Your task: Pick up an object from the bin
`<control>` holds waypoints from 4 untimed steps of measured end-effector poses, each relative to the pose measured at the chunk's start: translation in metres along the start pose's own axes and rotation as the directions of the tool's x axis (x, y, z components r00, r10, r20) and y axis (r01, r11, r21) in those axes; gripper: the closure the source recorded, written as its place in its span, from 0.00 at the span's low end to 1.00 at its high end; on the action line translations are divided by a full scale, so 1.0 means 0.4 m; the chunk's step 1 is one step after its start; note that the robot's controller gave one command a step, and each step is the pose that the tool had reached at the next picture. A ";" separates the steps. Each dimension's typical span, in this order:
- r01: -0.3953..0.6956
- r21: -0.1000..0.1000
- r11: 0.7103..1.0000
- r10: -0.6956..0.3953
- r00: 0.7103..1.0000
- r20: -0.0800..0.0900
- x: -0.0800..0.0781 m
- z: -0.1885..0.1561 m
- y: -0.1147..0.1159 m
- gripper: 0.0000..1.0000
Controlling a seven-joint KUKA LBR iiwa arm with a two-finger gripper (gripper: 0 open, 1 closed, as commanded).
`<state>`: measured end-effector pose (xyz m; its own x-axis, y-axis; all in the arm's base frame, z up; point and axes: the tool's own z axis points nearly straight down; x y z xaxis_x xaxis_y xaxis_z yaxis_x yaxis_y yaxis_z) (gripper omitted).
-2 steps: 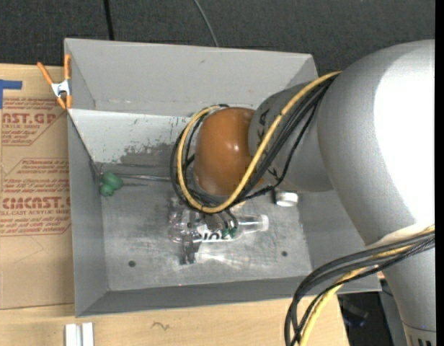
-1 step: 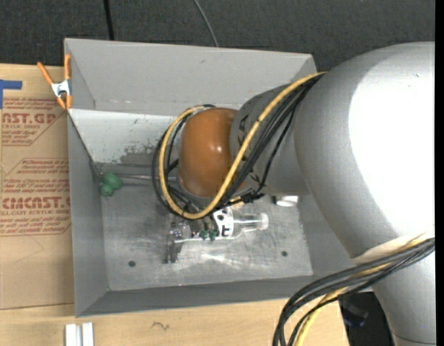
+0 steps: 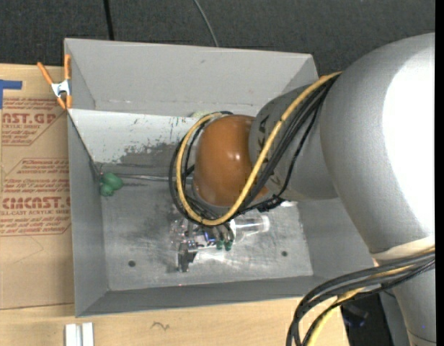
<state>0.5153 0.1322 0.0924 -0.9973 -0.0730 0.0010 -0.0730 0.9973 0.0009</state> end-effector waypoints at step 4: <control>0.152 -0.004 0.988 -0.152 0.988 0.005 -0.077 0.011 -0.047 1.00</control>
Offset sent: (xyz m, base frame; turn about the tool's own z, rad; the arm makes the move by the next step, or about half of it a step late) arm 0.0000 0.0000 0.0000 0.0000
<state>0.5476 0.1156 0.0879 -0.9745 -0.2242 -0.0038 -0.2242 0.9745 0.0053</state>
